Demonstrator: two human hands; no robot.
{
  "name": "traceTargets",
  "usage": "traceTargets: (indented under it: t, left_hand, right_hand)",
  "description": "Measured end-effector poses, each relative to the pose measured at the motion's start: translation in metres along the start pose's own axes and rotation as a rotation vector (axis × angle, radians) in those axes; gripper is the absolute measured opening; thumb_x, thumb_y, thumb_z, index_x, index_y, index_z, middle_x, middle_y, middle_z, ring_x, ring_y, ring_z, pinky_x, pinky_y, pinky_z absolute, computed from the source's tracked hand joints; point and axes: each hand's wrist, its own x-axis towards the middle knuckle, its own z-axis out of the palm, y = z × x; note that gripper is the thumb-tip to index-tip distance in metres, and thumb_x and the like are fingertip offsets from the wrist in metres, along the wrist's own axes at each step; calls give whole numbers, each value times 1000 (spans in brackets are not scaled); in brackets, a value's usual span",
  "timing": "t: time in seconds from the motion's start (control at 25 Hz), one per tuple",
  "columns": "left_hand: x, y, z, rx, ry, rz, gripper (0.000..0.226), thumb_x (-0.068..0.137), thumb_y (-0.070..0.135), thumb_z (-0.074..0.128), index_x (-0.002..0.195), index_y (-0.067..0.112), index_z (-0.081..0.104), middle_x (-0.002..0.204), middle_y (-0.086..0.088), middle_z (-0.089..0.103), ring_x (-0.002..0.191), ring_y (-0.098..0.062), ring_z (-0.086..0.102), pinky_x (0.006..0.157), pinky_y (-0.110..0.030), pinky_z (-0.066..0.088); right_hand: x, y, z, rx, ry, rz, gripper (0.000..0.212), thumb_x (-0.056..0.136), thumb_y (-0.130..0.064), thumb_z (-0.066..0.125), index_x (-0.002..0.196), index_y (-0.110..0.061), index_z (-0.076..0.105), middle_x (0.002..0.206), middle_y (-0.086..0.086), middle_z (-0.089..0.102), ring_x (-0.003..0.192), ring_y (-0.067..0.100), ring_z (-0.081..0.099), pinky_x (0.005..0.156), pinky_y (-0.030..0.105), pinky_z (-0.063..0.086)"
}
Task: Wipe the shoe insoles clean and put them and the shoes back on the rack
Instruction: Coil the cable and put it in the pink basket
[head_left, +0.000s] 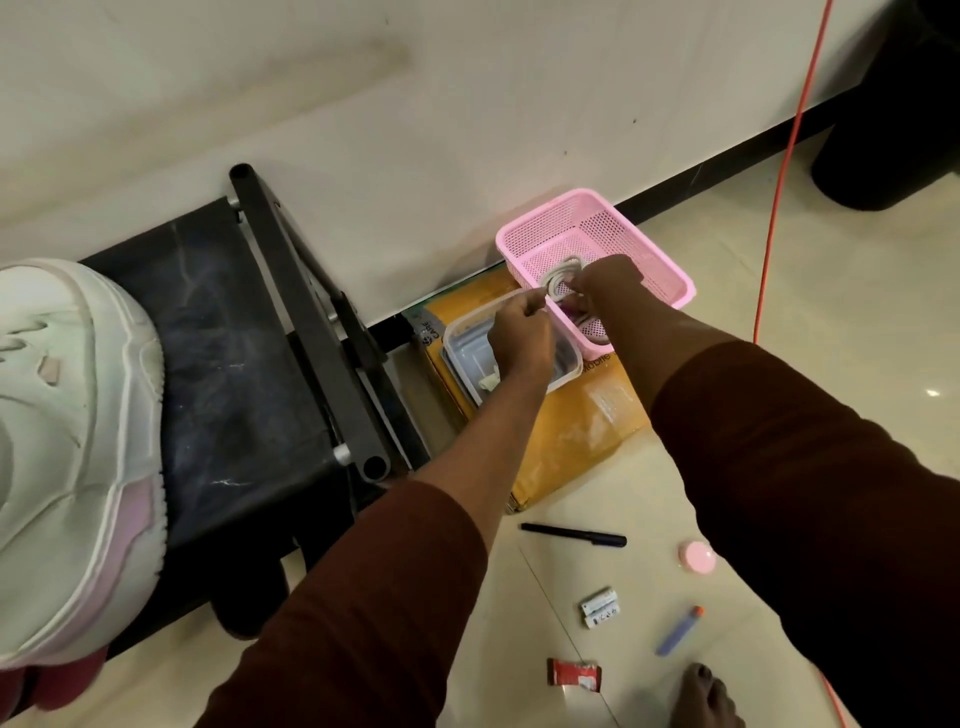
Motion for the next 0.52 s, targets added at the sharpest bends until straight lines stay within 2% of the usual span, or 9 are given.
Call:
traceTargets:
  t: [0.08,0.12,0.2,0.24,0.32,0.4,0.44,0.52]
  left_hand:
    - [-11,2,-4,35,-28,22,30,94,1,46,115,10,65,120,-8,64,111,-23,58,89,-26,49]
    - [-19,6,-7,54,-48,27,31,94,1,46,117,10,65,121,-8,63,112,-22,57,87,-25,47]
    - [-38,11,-12,97,-91,16,32,94,1,46,118,11,64,123,-7,62,113,-22,56,87,-26,46]
    - [-48,11,-15,129,-106,26,31,93,3,48,118,11,64,122,-6,62,113,-22,56,88,-27,46]
    - [-79,4,-24,201,-130,68,30,92,6,50,117,11,65,119,-5,65,110,-21,57,88,-27,45]
    - [-115,-14,-30,244,-145,88,28,92,5,50,115,10,66,117,-4,66,108,-20,59,87,-25,44]
    - [-133,-27,-33,275,-141,102,27,92,5,50,113,10,66,116,-5,66,107,-19,60,86,-23,44]
    - [-163,-59,-39,362,-137,139,25,93,6,51,113,9,66,114,-6,66,105,-17,60,82,-16,42]
  right_hand:
    - [-14,-7,-4,-178,140,-58,31,85,-13,64,111,-3,53,104,9,61,90,19,61,50,21,46]
    - [-21,-10,-8,-185,156,-81,33,86,-12,62,116,-1,52,107,12,60,92,20,59,52,21,44]
    - [-45,-7,-21,-125,188,-146,32,87,-8,59,118,0,52,115,14,61,98,24,60,67,24,49]
    - [-61,-1,-29,-145,253,-176,30,86,-8,59,115,0,55,115,14,62,102,25,60,72,22,46]
    - [-98,24,-46,-233,419,-284,20,86,-8,54,102,0,64,104,16,67,96,28,62,65,19,36]
    - [-135,62,-57,-167,508,-383,18,85,-4,50,85,0,68,86,18,69,77,28,61,58,23,30]
    - [-151,86,-60,-117,526,-410,17,85,-3,50,80,0,67,81,17,68,70,24,57,58,22,30]
    - [-176,142,-59,-52,512,-393,15,86,-3,52,81,-3,67,79,13,68,69,22,59,62,26,42]
